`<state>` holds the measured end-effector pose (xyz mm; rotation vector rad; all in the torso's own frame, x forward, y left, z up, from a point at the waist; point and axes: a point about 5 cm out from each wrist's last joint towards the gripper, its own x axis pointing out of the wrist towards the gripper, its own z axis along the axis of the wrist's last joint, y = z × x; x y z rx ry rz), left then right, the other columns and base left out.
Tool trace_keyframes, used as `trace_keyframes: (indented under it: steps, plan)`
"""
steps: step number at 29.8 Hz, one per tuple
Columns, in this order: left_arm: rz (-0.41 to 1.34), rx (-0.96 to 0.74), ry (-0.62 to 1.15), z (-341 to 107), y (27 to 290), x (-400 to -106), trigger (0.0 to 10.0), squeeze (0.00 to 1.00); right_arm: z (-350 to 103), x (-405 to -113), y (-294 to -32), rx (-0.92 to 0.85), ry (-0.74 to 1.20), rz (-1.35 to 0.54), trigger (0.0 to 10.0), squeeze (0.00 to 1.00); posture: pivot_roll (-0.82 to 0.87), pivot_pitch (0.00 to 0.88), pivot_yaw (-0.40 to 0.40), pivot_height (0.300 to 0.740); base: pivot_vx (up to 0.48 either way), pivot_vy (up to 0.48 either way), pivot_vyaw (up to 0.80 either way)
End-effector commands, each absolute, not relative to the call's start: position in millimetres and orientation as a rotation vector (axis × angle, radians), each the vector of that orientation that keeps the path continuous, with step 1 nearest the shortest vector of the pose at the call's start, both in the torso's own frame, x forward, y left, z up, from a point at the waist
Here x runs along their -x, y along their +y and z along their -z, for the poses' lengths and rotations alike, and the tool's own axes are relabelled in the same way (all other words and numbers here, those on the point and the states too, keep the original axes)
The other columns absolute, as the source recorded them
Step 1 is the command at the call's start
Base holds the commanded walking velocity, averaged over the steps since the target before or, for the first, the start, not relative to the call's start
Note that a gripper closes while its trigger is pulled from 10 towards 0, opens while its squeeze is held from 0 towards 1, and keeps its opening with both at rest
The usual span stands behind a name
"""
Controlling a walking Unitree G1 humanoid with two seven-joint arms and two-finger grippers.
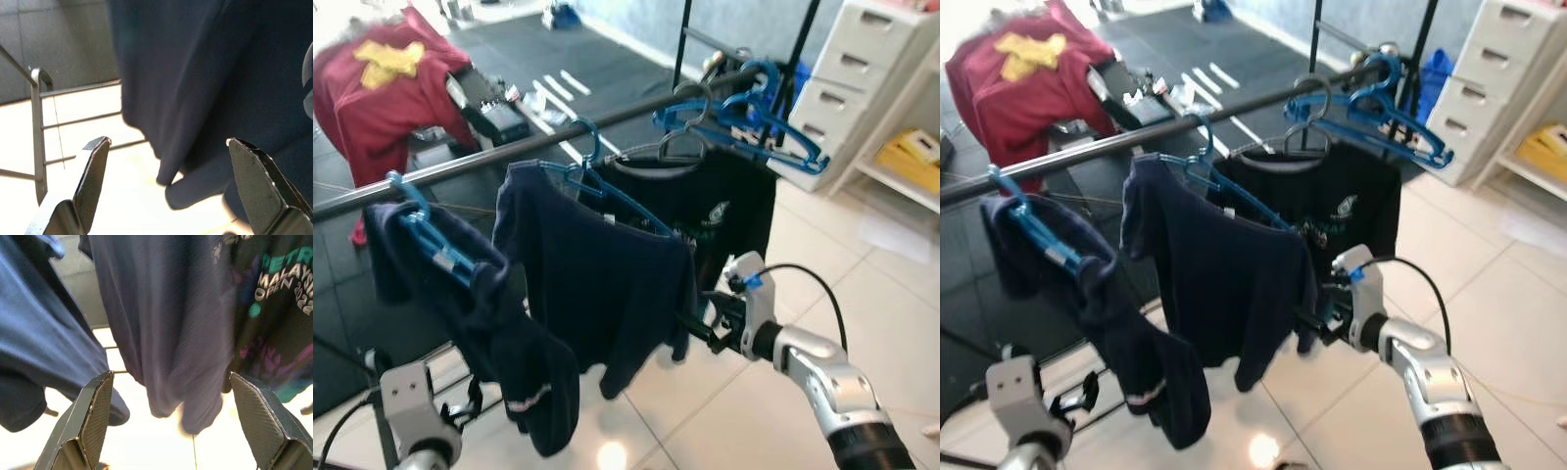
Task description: Hang hanger
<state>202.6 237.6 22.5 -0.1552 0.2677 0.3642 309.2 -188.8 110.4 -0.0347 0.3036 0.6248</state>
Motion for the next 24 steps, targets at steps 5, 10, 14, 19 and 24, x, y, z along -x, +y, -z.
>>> trace_keyframes:
  steps: [5, 10, 14, 19, 24]
  plan:
    - [-0.339, 0.163, 0.301, -14.3, 238.6, -190.4, 10.0, 0.0, -103.3, -308.3, -186.7, 0.03, 0.311, -0.608, 10.0, 0.0, -0.14, 0.166, -0.031, 0.74, -0.054, 0.0, 0.0]
    - [-0.303, 0.17, 0.321, -12.1, 232.8, -189.1, 10.0, 0.0, -104.7, -310.9, -185.4, 0.027, 0.292, -0.594, 10.0, 0.0, -0.14, 0.165, -0.029, 0.74, 0.0, -0.247, 0.0]
    - [-0.298, 0.167, 0.336, -10.6, 229.8, -189.3, 10.0, 0.0, -111.8, -315.4, -186.4, 0.023, 0.255, -0.573, 10.0, 0.0, -0.14, 0.166, -0.03, 0.74, 0.0, -0.446, 0.0]
    - [-0.295, 0.174, 0.336, -10.1, 228.2, -189.9, 10.0, 0.0, -125.2, -324.0, -190.2, 0.023, 0.197, -0.533, 10.0, 0.0, -0.14, 0.165, -0.031, 0.74, 0.0, -0.458, 0.0]
    - [-0.286, 0.185, 0.334, -9.6, 226.0, -190.8, 10.0, 0.0, -143.8, -332.1, -191.4, 0.028, 0.124, -0.508, 10.0, 0.0, -0.14, 0.166, -0.033, 0.74, 0.0, -0.458, 0.0]
